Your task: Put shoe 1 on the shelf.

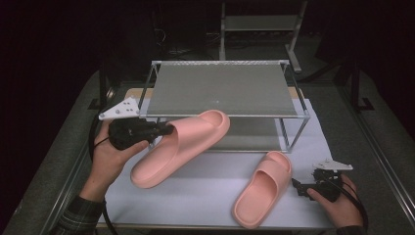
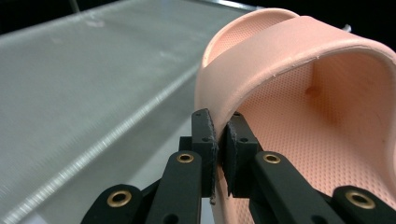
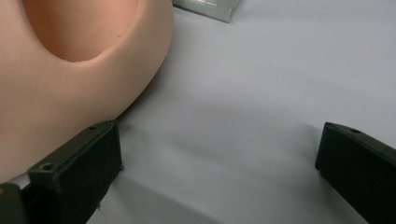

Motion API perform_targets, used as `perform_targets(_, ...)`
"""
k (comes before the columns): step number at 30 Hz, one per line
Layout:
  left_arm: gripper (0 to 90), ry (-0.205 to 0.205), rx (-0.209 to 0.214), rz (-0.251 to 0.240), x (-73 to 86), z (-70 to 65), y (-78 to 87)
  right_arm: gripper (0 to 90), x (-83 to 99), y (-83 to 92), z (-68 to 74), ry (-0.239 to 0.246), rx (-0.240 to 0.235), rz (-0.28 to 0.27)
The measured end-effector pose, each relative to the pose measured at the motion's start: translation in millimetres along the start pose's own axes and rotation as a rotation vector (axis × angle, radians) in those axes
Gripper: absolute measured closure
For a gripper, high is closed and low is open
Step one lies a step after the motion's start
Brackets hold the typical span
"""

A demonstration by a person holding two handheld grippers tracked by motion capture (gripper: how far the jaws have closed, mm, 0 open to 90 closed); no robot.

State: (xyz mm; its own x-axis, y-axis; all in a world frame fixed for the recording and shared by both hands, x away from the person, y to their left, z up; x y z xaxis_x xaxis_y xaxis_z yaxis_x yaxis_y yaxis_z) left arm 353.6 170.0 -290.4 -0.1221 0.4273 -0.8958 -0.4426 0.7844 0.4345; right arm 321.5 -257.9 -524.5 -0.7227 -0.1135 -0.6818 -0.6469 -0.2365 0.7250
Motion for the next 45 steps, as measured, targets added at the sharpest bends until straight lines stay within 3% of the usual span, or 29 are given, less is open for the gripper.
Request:
perform_targets(4,84.2,-0.012,-0.024,-0.002,-11.7,10.4,0.7,0.0,0.0,0.0,-0.1,0.000,0.000,0.001)
perform_targets(9,84.2,-0.015,-0.072,0.002,-30.2,36.4,-10.3,0.0,0.0,0.0,0.0,0.000,-0.001,0.001)
perform_targets(10,84.2,-0.015,-0.072,0.002,-30.2,36.4,-10.3,0.0,0.0,0.0,0.0,0.000,-0.001,0.001)
perform_targets(17,84.2,-0.018,-0.168,0.030,-45.4,78.0,-30.5,0.0,-0.1,-0.1,0.1,-0.002,-0.002,0.000)
perform_targets(18,84.1,-0.018,-0.168,0.030,-45.4,78.0,-30.5,0.0,-0.1,-0.1,0.1,-0.002,-0.002,0.000)
perform_targets(21,84.0,-0.016,-0.211,0.047,-51.4,99.4,-43.5,0.0,-0.1,-0.1,0.1,-0.002,-0.002,0.000)
perform_targets(33,83.7,0.031,-0.314,0.130,-42.6,153.2,-85.4,0.0,0.0,0.1,-0.1,-0.002,-0.002,0.002)
perform_targets(38,83.6,0.052,-0.351,0.143,-41.6,167.2,-96.8,0.0,0.0,0.2,-0.1,-0.002,-0.003,0.001)
perform_targets(45,82.6,0.080,-0.379,0.171,-37.4,176.9,-107.6,0.0,0.0,0.2,-0.1,-0.002,-0.005,0.002)
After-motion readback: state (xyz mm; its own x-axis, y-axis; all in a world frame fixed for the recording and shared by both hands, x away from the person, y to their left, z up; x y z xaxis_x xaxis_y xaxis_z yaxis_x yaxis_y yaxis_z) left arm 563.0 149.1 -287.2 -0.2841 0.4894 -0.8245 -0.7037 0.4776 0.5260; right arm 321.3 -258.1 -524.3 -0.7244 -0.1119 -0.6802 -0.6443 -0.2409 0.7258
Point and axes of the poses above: each handheld gripper's, and its own axes: y roughly backward along the jaws, x roughly out of its underside, z roughly to its left, the point moved 9 cm from there along -y, roughly forward along the jaws, and after that the axes turned 7 degrees about -y, right-handed, at the moved point
